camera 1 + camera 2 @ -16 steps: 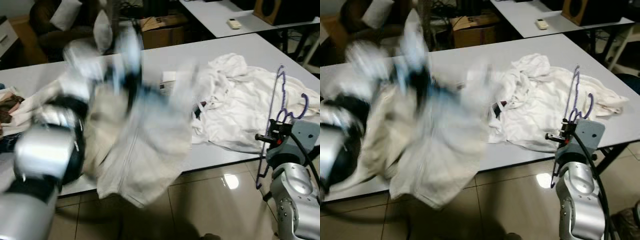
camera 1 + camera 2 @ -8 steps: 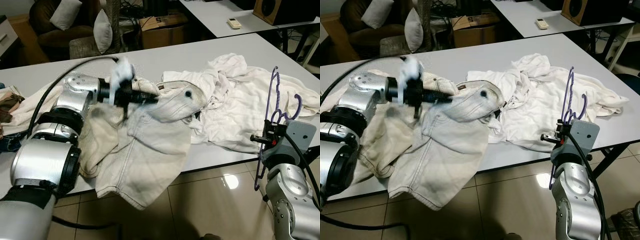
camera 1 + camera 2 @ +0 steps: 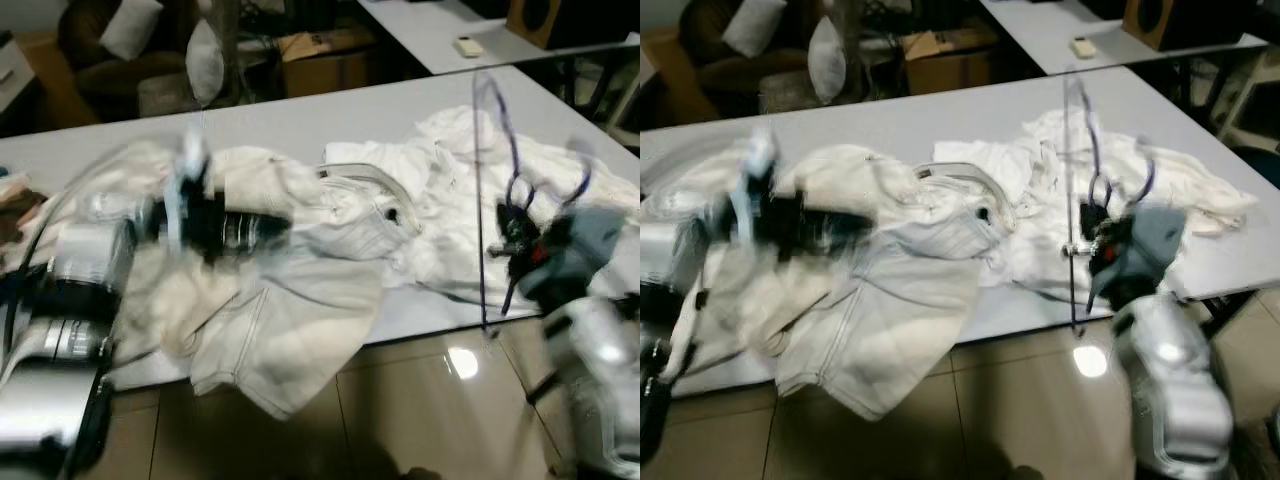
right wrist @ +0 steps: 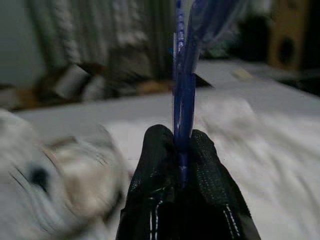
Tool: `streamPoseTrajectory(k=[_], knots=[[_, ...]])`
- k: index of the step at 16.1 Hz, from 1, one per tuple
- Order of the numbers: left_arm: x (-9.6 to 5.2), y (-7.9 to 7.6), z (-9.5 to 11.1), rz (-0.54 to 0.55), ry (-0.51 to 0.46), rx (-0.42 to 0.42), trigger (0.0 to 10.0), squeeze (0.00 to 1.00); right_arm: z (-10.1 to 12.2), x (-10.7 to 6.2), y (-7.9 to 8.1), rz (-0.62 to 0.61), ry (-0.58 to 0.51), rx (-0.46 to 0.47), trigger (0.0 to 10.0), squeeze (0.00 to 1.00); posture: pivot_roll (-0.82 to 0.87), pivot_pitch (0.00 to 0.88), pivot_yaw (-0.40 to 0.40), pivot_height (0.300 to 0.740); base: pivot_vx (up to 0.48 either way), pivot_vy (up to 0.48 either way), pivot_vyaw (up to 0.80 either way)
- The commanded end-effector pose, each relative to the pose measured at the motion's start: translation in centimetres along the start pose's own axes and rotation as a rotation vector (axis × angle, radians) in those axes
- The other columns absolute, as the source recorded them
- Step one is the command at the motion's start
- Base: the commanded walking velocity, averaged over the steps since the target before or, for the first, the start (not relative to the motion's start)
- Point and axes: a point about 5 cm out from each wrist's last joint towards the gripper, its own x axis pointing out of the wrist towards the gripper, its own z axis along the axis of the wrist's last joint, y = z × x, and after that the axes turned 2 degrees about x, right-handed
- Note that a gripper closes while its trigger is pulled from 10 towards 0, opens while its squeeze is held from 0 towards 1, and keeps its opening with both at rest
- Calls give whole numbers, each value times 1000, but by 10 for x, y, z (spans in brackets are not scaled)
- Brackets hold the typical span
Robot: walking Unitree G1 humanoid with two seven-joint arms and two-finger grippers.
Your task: Hang hanger
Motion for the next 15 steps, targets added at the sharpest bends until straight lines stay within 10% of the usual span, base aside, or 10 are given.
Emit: streamPoseTrajectory(k=[1,3,5,9,15], knots=[[1,-4,5,-14,56,24,10000,996,1,1,5,79,12,24,10000,0,-186,0,88,740,0,0,0],[10,-26,-34,-12,233,-44,10000,0,-11,8,13,283,147,-34,10000,0,-166,0,65,740,0,0,0],[18,-33,-48,4,276,-84,10000,0,-24,7,16,327,247,-69,10000,0,-156,0,54,740,0,0,0],[8,-6,-60,368,483,-2,10000,0,-49,-3,10,301,416,-46,10000,0,-154,0,63,740,0,0,0],[13,24,-62,552,505,-7,10000,0,-56,-38,34,545,534,78,10000,0,-163,0,85,740,0,0,0]])
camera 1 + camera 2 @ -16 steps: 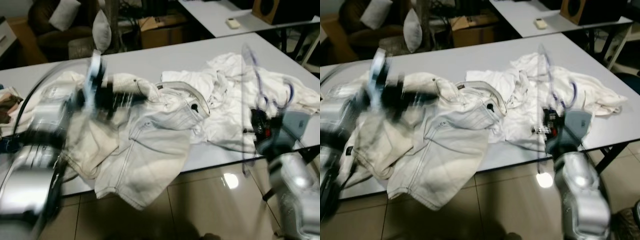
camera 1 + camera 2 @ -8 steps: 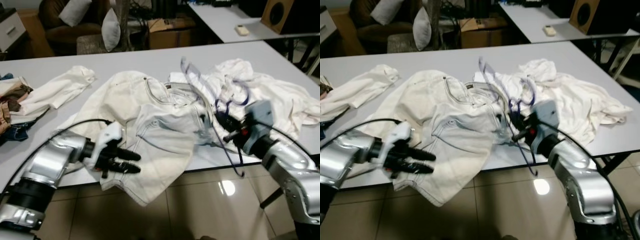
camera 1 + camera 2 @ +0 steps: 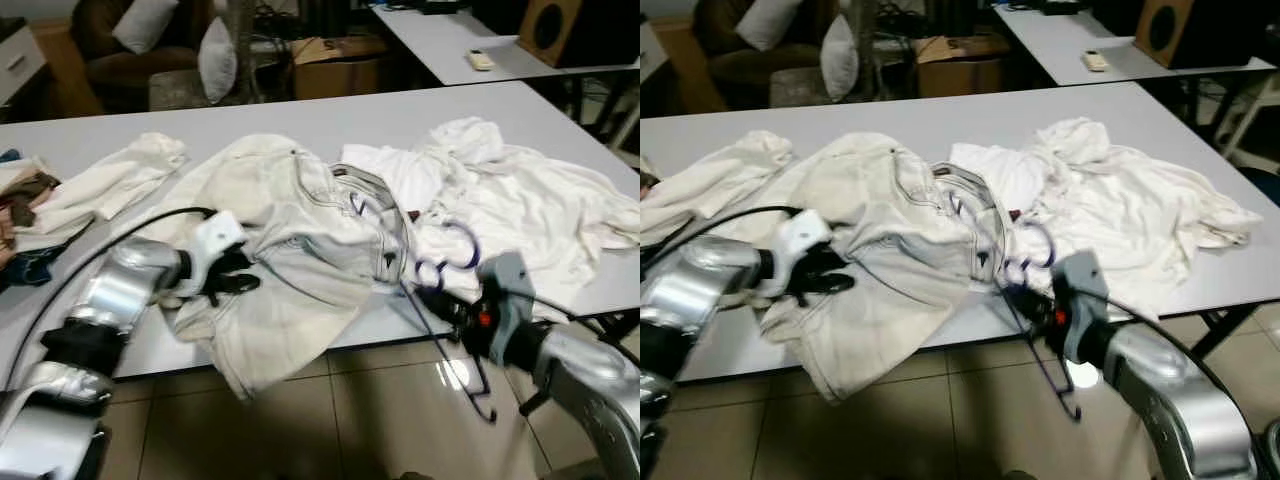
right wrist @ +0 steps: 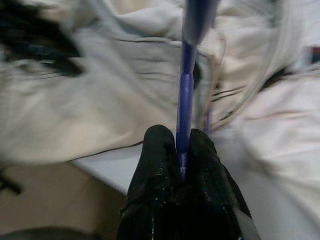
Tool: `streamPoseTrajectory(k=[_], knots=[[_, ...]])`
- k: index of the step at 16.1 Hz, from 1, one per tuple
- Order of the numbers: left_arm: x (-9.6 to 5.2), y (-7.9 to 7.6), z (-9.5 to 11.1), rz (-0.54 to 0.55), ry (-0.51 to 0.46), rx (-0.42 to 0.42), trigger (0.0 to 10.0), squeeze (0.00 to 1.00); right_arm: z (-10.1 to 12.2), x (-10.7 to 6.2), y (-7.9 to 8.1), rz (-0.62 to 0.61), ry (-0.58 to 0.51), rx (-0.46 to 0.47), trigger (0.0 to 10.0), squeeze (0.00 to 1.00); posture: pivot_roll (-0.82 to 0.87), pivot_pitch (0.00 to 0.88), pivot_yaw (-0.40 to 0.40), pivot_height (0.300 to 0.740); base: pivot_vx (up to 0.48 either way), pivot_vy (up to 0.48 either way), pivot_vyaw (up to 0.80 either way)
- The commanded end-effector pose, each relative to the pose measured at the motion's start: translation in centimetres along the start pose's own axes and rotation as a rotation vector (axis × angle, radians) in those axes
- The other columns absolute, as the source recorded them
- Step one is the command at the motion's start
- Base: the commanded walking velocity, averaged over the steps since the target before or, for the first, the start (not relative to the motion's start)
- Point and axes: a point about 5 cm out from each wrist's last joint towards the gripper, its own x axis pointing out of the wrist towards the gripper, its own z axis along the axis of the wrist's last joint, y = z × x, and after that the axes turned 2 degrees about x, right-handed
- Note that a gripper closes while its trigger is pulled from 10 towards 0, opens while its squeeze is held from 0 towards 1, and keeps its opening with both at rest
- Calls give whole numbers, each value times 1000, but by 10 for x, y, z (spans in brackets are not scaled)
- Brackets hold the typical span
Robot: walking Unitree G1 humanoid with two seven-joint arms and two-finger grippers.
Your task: Hang hanger
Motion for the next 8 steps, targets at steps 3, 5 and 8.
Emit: streamPoseTrajectory(k=[3,5,8], knots=[[27,4,9,80,17,30,10000,0,-1,4,31,172,-2,42,10000,0,-183,0,92,740,0,0,0],[29,23,30,254,-34,64,10000,0,4,9,45,225,-48,74,10000,0,-197,0,99,740,0,0,0],[16,44,54,417,-128,89,10000,0,11,14,49,198,-118,87,10000,0,-207,0,109,740,0,0,0]])
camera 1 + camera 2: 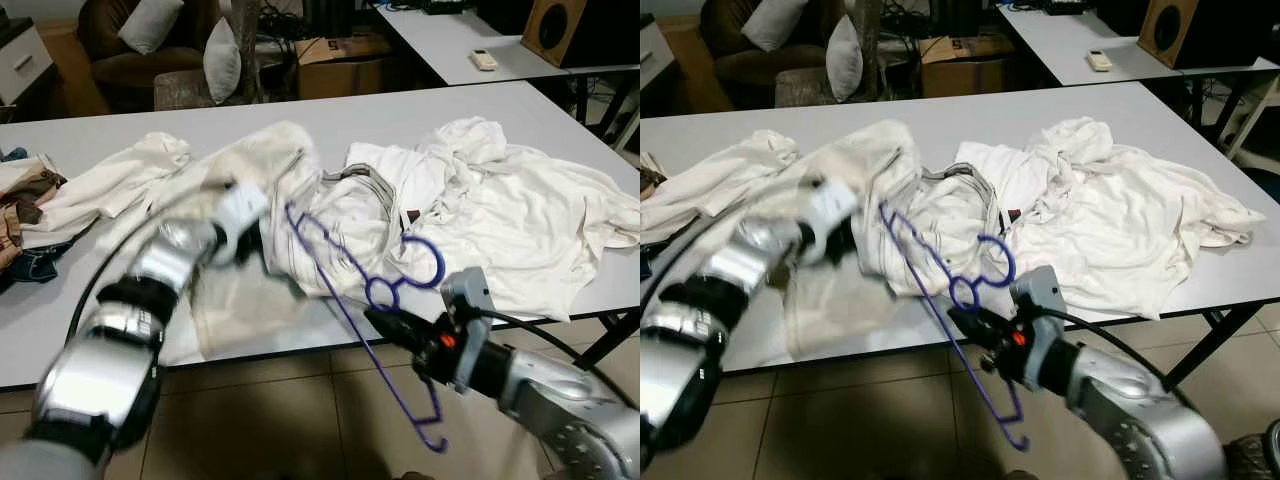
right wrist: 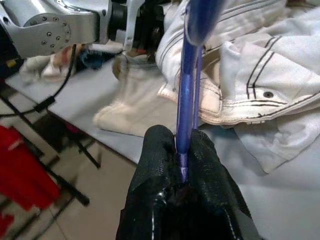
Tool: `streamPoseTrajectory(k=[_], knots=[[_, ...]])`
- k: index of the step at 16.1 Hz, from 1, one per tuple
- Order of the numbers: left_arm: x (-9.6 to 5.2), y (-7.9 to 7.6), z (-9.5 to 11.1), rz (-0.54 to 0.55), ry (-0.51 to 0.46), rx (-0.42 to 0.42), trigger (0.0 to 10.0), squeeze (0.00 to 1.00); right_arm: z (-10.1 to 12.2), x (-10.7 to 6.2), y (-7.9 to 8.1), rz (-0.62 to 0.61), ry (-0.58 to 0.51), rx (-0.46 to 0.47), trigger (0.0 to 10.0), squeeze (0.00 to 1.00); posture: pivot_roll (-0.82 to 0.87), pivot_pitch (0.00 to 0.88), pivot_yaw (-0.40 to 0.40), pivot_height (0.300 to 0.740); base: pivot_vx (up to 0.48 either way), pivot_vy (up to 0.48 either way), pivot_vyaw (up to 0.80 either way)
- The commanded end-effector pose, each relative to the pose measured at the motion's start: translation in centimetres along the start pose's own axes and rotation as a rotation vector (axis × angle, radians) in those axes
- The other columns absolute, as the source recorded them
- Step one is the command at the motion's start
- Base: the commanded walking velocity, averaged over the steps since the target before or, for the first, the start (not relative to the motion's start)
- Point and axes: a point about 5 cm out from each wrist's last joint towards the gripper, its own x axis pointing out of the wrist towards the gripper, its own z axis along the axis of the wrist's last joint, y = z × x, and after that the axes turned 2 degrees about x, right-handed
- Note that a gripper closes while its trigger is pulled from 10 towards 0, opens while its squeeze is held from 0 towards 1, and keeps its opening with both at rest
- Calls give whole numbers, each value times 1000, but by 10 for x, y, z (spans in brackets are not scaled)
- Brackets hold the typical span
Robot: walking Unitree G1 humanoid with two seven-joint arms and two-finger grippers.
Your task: Hang hanger
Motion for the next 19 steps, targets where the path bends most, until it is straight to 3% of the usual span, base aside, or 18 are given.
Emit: streamPoseTrajectory(k=[1,2,3,5,6,7,8,9,12,13,14,15,16,18,19], knots=[[-5,17,20,81,-95,16,10000,0,13,2,-2,-45,-72,-29,10000,0,-208,0,111,740,0,0,0],[-11,30,38,117,-229,-16,10000,0,30,-4,-22,-242,-209,-37,10000,0,-211,0,121,740,0,0,0],[-15,34,44,110,-289,-50,10000,0,42,-14,-34,-372,-314,-18,10000,0,-212,0,128,740,0,0,0],[-16,35,44,97,-296,-59,10000,0,45,-18,-38,-408,-345,-8,10000,0,-213,0,130,740,0,0,0],[-19,27,43,-26,-336,-124,10000,0,55,-36,-45,-533,-483,22,10000,0,-219,0,145,740,0,0,0],[-22,20,45,-106,-391,-195,10000,0,58,-46,-45,-588,-551,33,10000,0,-222,0,148,740,0,0,0],[-25,16,47,-108,-436,-277,10000,1000,56,-48,-43,-599,-557,42,10000,0,-230,0,152,740,0,0,0],[-28,12,44,-91,-466,-328,10000,1000,50,-48,-41,-621,-533,37,10000,0,-229,0,148,740,0,0,0],[-41,6,23,23,-467,-297,10000,1000,37,-40,-42,-678,-378,-83,10000,0,-227,0,141,740,0,0,0],[-49,4,21,66,-503,-393,10000,1000,37,-37,-42,-692,-381,-85,10000,0,-223,0,136,740,0,0,0],[-55,-1,16,80,-508,-422,10000,467,37,-34,-40,-699,-396,-73,10000,0,-208,0,125,740,0,0,0],[-63,-11,9,91,-505,-426,10000,0,37,-29,-36,-694,-410,-64,10000,0,-200,0,115,740,0,0,0],[-77,-37,-6,112,-494,-413,10000,0,36,-16,-28,-686,-417,-72,10000,0,-184,0,95,740,0,0,0],[-86,-52,-9,123,-513,-413,10000,0,37,-13,-25,-685,-451,-83,10000,0,-167,0,74,740,0,0,0],[-92,-56,-9,139,-539,-452,10000,0,38,-13,-25,-688,-460,-78,10000,0,-149,0,51,740,0,0,0]])
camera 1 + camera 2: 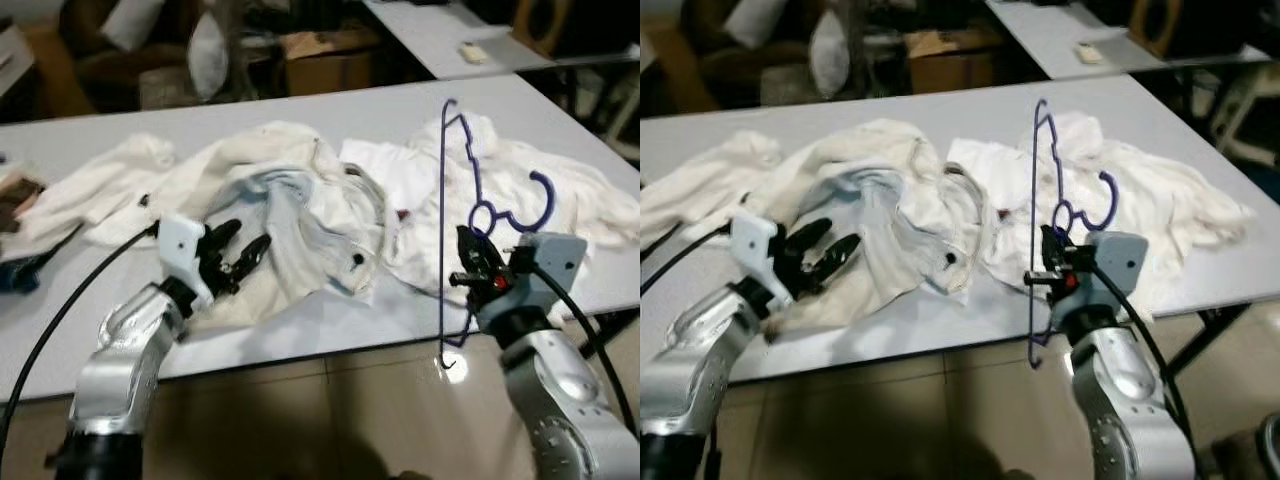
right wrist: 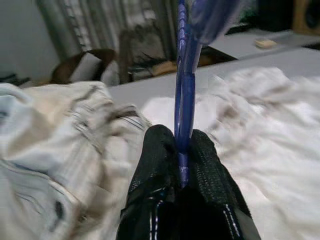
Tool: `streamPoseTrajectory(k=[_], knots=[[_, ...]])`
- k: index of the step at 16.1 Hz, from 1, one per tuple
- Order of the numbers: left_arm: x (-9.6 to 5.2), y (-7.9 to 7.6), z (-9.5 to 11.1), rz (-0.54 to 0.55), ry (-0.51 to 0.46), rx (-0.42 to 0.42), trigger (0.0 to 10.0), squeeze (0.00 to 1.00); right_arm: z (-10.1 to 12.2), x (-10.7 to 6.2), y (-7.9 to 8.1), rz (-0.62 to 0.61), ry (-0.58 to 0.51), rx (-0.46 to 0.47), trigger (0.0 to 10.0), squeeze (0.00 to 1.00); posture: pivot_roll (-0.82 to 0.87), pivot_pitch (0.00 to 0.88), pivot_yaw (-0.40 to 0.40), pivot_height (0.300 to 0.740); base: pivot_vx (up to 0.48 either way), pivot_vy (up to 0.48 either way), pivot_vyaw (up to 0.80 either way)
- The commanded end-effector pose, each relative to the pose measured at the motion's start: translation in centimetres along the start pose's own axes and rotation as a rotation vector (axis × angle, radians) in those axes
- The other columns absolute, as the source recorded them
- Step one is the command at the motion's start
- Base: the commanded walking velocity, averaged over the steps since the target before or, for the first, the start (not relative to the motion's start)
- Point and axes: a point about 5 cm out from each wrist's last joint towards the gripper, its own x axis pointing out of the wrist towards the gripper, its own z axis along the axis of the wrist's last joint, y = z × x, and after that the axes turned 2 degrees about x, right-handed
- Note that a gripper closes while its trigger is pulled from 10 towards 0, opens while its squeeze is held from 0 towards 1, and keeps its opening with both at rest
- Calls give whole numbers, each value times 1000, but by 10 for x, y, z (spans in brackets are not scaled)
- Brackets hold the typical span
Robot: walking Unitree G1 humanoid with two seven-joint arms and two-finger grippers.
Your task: Hang hanger
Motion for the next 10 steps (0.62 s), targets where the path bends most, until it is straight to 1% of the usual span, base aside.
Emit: streamPoseTrajectory(k=[1,2,3,4,5,6,7,8,10], knots=[[-5,-1,16,17,-80,-16,10000,0,4,2,0,-6,-32,4,10000,0,-140,0,37,740,0,0,0],[-6,-9,18,-18,-73,-8,10000,0,7,5,0,7,-45,6,10000,0,-124,0,15,740,0,0,0],[-7,-25,22,-91,-88,-27,10000,0,7,9,0,10,-50,3,10000,0,-122,0,5,740,0,0,0],[-6,-39,20,-174,-83,-52,10000,439,7,10,-2,5,-49,-9,10000,0,-124,0,-1,740,0,0,0],[-4,-47,14,-235,-63,-52,10000,1000,7,11,-4,-8,-44,-18,10000,0,-126,0,-3,740,0,0,0],[2,-60,4,-313,-30,-34,10000,1000,6,11,-9,-42,-36,-35,10000,0,-144,0,2,740,0,0,0],[12,-69,-4,-342,-8,-39,10000,1000,6,10,-15,-79,-28,-48,10000,0,-159,0,6,740,0,0,0],[20,-74,-10,-358,10,-72,10000,1000,6,10,-18,-101,-22,-60,10000,0,-180,0,8,740,0,0,0],[30,-81,-17,-402,31,-57,10000,1000,4,8,-20,-122,-11,-64,10000,0,-180,0,0,740,0,0,0]])
